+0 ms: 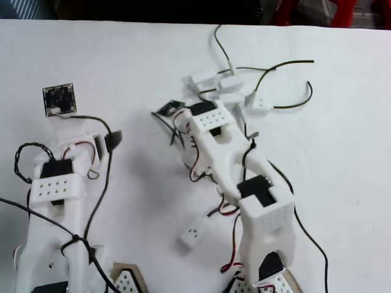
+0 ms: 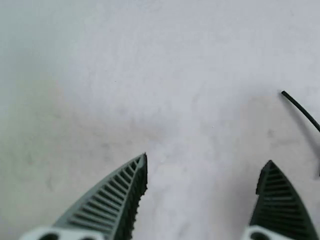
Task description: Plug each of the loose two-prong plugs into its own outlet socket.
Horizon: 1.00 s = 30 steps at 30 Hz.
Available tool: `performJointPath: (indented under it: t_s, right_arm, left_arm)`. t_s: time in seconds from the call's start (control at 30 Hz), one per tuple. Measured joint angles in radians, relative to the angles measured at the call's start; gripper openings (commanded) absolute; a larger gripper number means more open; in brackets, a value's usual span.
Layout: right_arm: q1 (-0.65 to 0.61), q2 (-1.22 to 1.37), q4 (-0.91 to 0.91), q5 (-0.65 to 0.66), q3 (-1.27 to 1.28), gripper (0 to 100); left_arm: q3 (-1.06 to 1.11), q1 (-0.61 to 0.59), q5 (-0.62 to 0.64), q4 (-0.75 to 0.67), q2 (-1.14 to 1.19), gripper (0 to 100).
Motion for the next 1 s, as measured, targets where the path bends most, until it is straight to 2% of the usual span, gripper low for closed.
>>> performJointPath:
  t_s: [0.07,0.57,0.83,0.93,1.0]
  right_arm:
    - [-0.003,0.017,0.005,-0.002,-0.018,1.2]
    - [0.012,0.029,0.038,0.02,-0.078,7.4]
    - [0.011,0.029,0.043,0.02,-0.078,6.7]
    - [0.012,0.029,0.043,0.026,-0.078,1.1]
    - [0.012,0.029,0.043,0.028,-0.078,1.9]
  left_arm:
    - [0.0,0.0,0.0,0.0,0.0,34]
    - [0.0,0.0,0.0,0.0,0.0,34]
    - [0.0,0.0,0.0,0.0,0.0,34]
    - [0.0,0.0,0.0,0.0,0.0,34]
    - [0.0,0.0,0.0,0.0,0.0,34]
